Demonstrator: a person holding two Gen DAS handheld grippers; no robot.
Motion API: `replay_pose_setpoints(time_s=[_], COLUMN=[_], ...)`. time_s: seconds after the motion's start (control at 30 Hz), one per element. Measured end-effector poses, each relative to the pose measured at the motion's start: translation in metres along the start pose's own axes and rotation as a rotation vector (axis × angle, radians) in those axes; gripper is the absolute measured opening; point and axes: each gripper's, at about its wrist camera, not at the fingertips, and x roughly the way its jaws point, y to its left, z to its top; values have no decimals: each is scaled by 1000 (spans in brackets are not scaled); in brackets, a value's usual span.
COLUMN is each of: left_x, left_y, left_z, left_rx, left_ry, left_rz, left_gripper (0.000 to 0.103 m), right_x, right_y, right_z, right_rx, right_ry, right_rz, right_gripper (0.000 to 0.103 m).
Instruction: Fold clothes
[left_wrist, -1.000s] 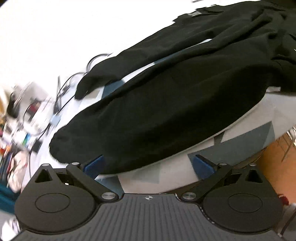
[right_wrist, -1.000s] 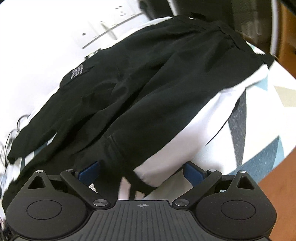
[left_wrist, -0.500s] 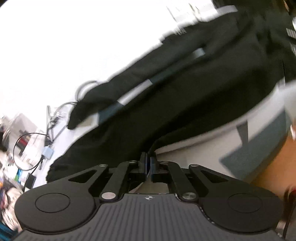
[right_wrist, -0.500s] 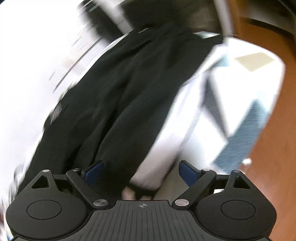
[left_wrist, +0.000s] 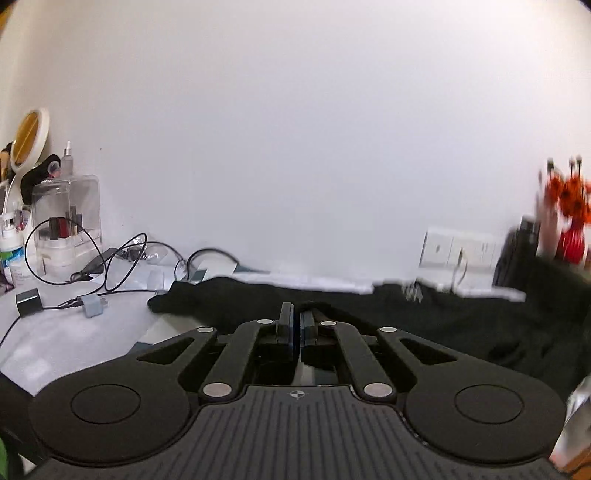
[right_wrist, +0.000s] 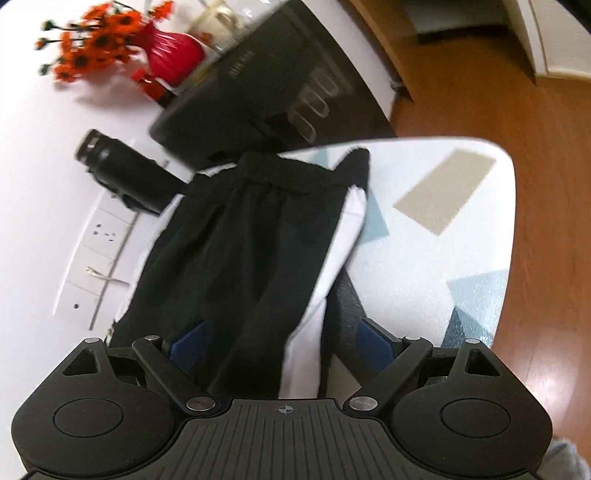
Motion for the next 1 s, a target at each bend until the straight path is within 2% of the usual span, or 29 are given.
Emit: replay_pose_setpoints(time_s=[0.13, 0.27, 0.3, 0.37, 0.4, 0.5, 0.57, 0.63, 0.8, 0.87, 0.93, 1.0], left_x=[-16, -27, -30, -34, -36, -43, -58, -74, -118, -133, -129, -121], left_y=[-9, -21, -23, -28, -30, -37, -50, -61, -88, -98, -97, -94], left_z=[11, 20, 21, 24, 25, 29, 27, 23, 18, 20, 21, 23], left_rx=[-91, -134, -148, -174, -187, -227, -239, -254, -311, -287, -282, -281], left_ry=[-46, -86, -91, -101, -106, -121, -163, -185, -209, -199, -185, -171], left_rz=[23, 68, 84, 117, 133, 182, 225, 253, 289, 276, 273, 272], left_gripper=[3, 3, 3, 3, 3, 3, 3, 3, 3, 3, 3, 3], right_x=[17, 33, 36, 41, 42, 9, -24, -49, -86, -105, -105, -86], right_y=[-4, 2, 4, 8, 9, 17, 25, 31, 21, 17, 14, 10], right_z=[4, 1, -1, 0, 3, 21, 37, 55, 87, 88, 89, 98], right_rx=[37, -71, -95, -102, -84, -49, -91, -135, -95, -162, -227, -167], right_ry=[58, 126, 142, 179, 191, 78, -30, -96, -59, -135, -196, -128], right_rz=[0, 56, 74, 109, 126, 258, 365, 414, 391, 415, 386, 290], right_gripper=[83, 78, 72, 35, 8, 7, 7, 7, 7, 7, 7, 7])
